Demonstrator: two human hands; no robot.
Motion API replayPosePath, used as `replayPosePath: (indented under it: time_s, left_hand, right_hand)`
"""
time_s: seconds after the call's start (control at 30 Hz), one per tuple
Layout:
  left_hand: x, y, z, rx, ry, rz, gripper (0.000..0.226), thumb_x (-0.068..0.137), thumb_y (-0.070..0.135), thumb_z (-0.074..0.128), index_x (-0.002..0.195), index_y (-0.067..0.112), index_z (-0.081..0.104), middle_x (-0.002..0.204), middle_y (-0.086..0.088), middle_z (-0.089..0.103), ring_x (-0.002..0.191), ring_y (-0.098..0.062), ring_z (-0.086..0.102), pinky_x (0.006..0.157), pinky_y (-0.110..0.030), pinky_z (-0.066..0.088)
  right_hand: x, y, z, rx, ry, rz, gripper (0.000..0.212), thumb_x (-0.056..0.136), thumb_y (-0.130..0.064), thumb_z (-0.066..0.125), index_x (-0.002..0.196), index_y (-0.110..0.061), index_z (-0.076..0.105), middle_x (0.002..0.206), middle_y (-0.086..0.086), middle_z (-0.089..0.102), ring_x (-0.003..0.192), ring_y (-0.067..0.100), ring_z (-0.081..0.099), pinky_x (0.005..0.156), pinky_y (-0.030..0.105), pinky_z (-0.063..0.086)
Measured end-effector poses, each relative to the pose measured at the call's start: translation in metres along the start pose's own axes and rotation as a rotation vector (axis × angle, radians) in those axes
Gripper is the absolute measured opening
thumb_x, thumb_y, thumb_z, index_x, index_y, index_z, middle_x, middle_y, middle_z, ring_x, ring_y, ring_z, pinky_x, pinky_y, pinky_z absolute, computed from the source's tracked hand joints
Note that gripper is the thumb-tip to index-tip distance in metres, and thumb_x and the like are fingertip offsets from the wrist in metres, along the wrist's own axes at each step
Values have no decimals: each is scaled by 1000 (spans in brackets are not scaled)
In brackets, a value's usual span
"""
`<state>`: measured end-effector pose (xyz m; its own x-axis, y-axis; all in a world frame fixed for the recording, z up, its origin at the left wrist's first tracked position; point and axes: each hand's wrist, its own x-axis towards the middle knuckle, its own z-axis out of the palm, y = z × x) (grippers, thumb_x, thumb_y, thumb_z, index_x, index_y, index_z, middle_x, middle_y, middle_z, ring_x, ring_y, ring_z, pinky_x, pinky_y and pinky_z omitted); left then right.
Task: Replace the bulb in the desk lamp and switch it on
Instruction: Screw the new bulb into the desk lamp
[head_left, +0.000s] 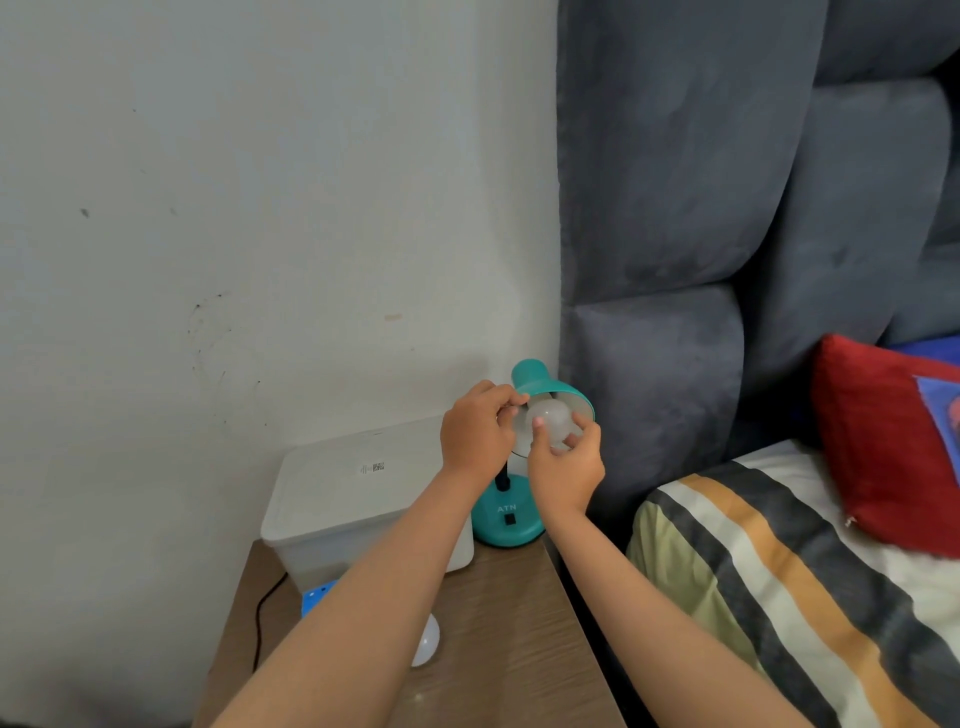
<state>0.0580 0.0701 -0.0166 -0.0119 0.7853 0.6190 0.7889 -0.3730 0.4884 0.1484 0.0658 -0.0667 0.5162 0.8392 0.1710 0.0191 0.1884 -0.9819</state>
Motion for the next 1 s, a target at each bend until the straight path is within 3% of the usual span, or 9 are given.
replayPosePath:
  time_s: [0.2,0.33,0.4,0.53,0.6,0.8,1.0]
  left_hand:
    - [-1,1,0,-1,8,4,15,85,9,59,87,17,71,82,-1,64,70,-17,59,53,-12,33]
    - [-1,2,0,0,12,9,15,86,9,58,88,17,71,83,-2,65,69,-16,58,54,-11,32]
    - [-1,2,0,0,13,19,15,86,10,59,88,17,71,83,-1,65,68,-14,57,54,-10,31]
    - [-2,2,0,-14,29,10,14,86,9,59,87,16,71,81,-1,64,67,-10,54,53,-10,30]
    - [-2,2,0,-14,29,10,15,86,8,59,87,16,71,81,-2,64,67,-12,54,53,-11,30]
    - [-3,0,1,-8,33,24,13,86,10,60,87,17,71,80,-1,64,66,-12,55,52,-13,34]
    - [-3,-2,2,-20,43,18,13,85,9,60,86,17,71,79,-1,63,66,-12,54,53,-16,37]
  right_hand:
    - [-1,4,3,1,-10,-20,60,77,-21,75,128,-19,44,120,8,56,96,23,65,80,30,53]
    - [1,5,0,-1,-21,14,54,80,-30,73,124,-16,46,115,11,59,81,15,64,64,16,45]
    - [1,4,0,-8,-16,18,53,81,-31,71,124,-13,45,117,13,58,75,11,60,65,17,43]
    - [-1,6,5,-42,-26,-72,59,79,-16,72,130,-16,42,124,12,45,88,23,63,69,12,44]
    - [-1,8,5,-62,-46,-104,56,81,-11,69,129,-20,44,120,11,48,81,22,64,68,8,41]
    - [1,8,2,-12,-33,-30,54,85,-30,67,129,-12,42,116,13,59,73,3,59,60,8,41]
    - [-2,14,7,-26,-48,-152,59,80,-6,69,131,-19,43,123,11,42,88,26,65,68,6,46]
